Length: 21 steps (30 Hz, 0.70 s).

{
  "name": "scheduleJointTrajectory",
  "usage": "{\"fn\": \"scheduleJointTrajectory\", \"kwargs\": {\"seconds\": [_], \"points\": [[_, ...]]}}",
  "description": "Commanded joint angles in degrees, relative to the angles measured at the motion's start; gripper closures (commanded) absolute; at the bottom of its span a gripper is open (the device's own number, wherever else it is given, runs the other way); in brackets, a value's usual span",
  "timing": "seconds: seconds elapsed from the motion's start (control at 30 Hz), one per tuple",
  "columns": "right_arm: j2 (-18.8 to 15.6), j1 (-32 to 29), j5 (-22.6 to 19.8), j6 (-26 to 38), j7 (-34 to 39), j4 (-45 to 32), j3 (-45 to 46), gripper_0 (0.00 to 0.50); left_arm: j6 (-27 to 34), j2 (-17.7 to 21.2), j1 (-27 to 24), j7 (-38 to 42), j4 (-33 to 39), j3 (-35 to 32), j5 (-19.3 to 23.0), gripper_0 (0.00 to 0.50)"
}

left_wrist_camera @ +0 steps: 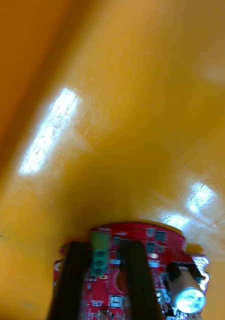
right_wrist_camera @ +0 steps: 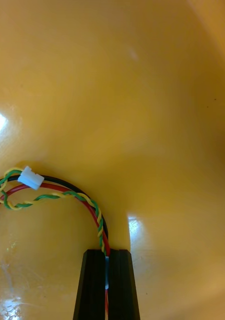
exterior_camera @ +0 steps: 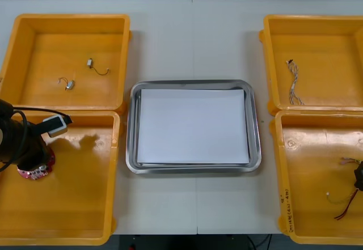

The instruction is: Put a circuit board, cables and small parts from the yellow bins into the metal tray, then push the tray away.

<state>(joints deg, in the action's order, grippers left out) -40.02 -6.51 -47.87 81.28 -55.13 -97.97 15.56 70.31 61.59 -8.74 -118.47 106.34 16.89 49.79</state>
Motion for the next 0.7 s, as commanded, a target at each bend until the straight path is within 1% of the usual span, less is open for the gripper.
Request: {"fn": "scheduleJointTrajectory", "kwargs": {"seconds": [0.03, 0.1, 0.27, 0.47, 0.7], "points": [[1.2, 3.8, -0.1, 4.0, 1.3, -0.2, 2.1, 0.5, -0.7, 2.7, 0.9, -4.2, 0.2, 0.7, -0.6, 0.5], [0.6, 5.2, 0.0, 6.0, 1.5, -0.5, 3.0, 0.5, -0.8, 2.7, 0.9, -4.3, 0.2, 0.7, -0.5, 0.5], [-1.4, 6.9, -0.1, 8.5, 1.2, -1.1, 3.5, 0.5, -0.8, 2.7, 0.9, -4.2, 0.2, 0.7, -0.6, 0.5], [-4.8, 7.1, -2.3, 12.1, 1.4, -4.1, 3.9, 0.5, -0.4, 2.7, 0.4, -4.3, 0.2, 0.5, -0.5, 0.5], [-7.3, 9.1, -4.2, 20.9, 1.5, -10.0, 6.9, 0.5, 1.7, 2.7, -0.4, -4.3, 0.7, -1.2, -0.4, 0.5]]}}
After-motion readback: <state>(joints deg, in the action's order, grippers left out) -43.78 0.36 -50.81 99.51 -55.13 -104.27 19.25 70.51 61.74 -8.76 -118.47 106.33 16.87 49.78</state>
